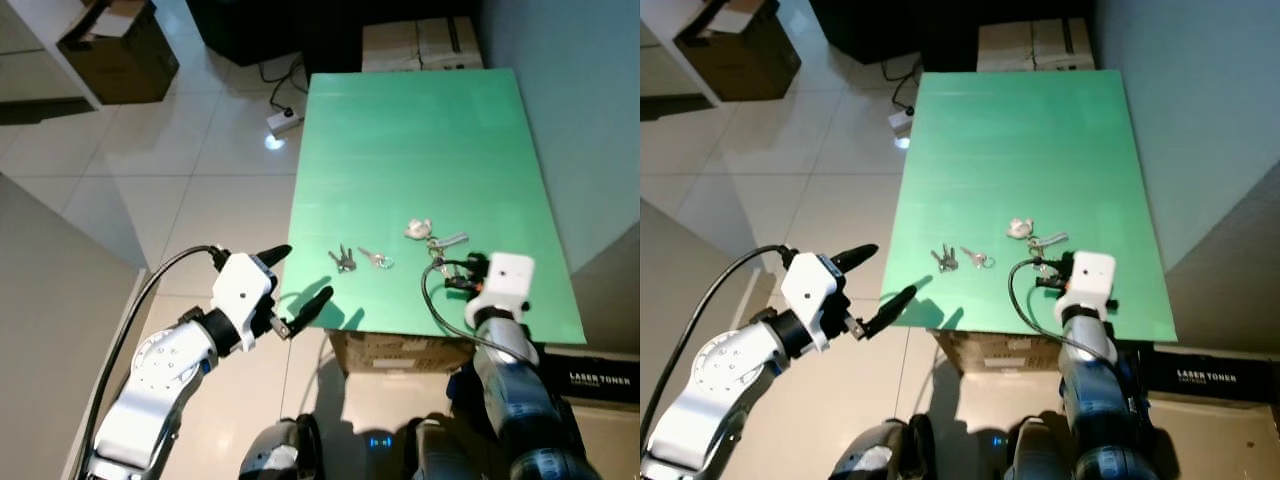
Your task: Hang keys on a hook
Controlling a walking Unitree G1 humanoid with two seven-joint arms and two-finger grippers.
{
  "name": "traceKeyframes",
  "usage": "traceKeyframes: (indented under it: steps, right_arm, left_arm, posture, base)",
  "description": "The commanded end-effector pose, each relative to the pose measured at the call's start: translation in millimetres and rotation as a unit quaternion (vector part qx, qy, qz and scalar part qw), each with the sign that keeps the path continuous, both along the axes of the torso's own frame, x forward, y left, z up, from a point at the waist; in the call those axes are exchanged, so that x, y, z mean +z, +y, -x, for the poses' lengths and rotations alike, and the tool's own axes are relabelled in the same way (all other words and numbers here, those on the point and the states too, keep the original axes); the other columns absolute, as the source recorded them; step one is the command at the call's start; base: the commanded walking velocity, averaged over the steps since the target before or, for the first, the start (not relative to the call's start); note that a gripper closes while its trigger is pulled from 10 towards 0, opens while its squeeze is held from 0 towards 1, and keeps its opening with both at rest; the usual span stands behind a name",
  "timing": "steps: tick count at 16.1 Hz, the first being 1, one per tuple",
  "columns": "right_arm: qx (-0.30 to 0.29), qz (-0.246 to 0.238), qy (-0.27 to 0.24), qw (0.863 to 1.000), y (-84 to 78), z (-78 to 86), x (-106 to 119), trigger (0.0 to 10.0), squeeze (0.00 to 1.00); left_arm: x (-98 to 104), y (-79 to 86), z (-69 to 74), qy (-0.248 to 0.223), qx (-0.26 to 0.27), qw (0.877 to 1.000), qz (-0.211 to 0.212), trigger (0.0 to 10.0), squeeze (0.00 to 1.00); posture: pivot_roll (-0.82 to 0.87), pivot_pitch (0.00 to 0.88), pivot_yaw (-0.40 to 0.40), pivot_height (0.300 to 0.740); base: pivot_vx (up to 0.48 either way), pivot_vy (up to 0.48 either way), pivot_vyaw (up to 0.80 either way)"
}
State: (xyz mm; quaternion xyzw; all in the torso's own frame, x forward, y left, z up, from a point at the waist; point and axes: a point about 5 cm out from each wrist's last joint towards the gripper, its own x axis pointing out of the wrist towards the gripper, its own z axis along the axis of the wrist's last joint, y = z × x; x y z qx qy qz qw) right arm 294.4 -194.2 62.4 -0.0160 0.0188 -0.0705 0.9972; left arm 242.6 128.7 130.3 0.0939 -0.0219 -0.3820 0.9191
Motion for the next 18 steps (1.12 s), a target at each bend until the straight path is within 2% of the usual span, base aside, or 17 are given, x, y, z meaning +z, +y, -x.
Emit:
traceKeyframes:
  steps: [1,2,3,6,8,11,12,14,15,16,18]
  right_arm:
    - [0.008,0.012,-0.018,1.000,7.5,2.9,10,2.4,0.00]
    - [0.012,0.027,-0.040,0.999,8.3,6.9,23,4.9,0.00]
    - [0.012,0.055,-0.064,0.996,5.9,11.4,35,10.0,0.00]
    - [0.040,0.115,-0.113,0.986,4.6,20.0,59,10.0,0.00]
    - [0.051,0.144,-0.123,0.981,6.0,23.8,68,10.0,0.00]
    - [0.052,0.160,-0.129,0.977,9.1,29.6,83,10.0,0.00]
    - [0.049,0.151,-0.112,0.981,8.2,28.6,79,10.0,0.00]
    - [0.059,0.129,-0.027,0.990,8.9,23.6,56,10.0,0.00]
    - [0.084,0.123,0.030,0.988,13.4,24.2,38,10.0,0.50]
    - [0.096,0.121,0.054,0.986,15.9,25.8,28,10.0,1.00]
    - [0.110,0.102,0.084,0.985,20.3,26.9,14,10.0,1.00]
  left_arm:
    - [-3,2.4,-1.7,-0.001,0.005,1.000,-0.007,10.0,0.00]
    - [-3,2.3,-4.5,-0.004,0.010,1.000,-0.001,10.0,0.00]
    - [-4,2.3,-7.7,-0.006,0.016,1.000,0.004,10.0,0.00]
    - [-4,2.0,-15.0,-0.015,0.035,0.999,0.021,10.0,0.00]
    - [-5,1.4,-17.7,-0.017,0.044,0.998,0.029,10.0,0.00]
    - [-5,-3.1,-21.3,-0.025,0.051,0.998,0.039,10.0,0.00]
    - [-5,-5.1,-23.4,-0.028,0.053,0.997,0.039,10.0,0.00]
    - [-6,-3.5,-27.6,-0.030,0.066,0.997,0.025,10.0,0.00]
    - [-7,-2.3,-27.3,-0.031,0.061,0.998,0.012,10.0,0.00]
    - [-8,-1.0,-26.0,-0.029,0.056,0.998,0.009,10.0,0.00]
    - [-7,0.4,-23.9,-0.028,0.041,0.999,0.006,10.0,0.00]
  posture:
    - [-0.07,0.156,0.155,0.740]
    - [-0.08,0.147,0.152,0.740]
    - [-0.10,0.139,0.149,0.740]
    - [-0.15,0.123,0.149,0.740]
    - [-0.16,0.116,0.152,0.740]
    - [-0.17,0.114,0.154,0.740]
    - [-0.16,0.119,0.153,0.740]
    - [-0.16,0.134,0.164,0.740]
    - [-0.15,0.139,0.166,0.740]
    - [-0.14,0.143,0.167,0.740]
    - [-0.12,0.153,0.169,0.740]
  base:
    - [0.000,0.000,0.00]
    - [0.000,0.000,0.00]
    - [0.000,0.000,0.00]
    - [0.000,0.000,0.00]
    - [0.000,0.000,0.00]
    - [0.000,0.000,0.00]
    - [0.000,0.000,0.00]
    - [0.000,0.000,0.00]
    - [0.000,0.000,0.00]
    - [0.000,0.000,0.00]
    - [0.000,0.000,0.00]
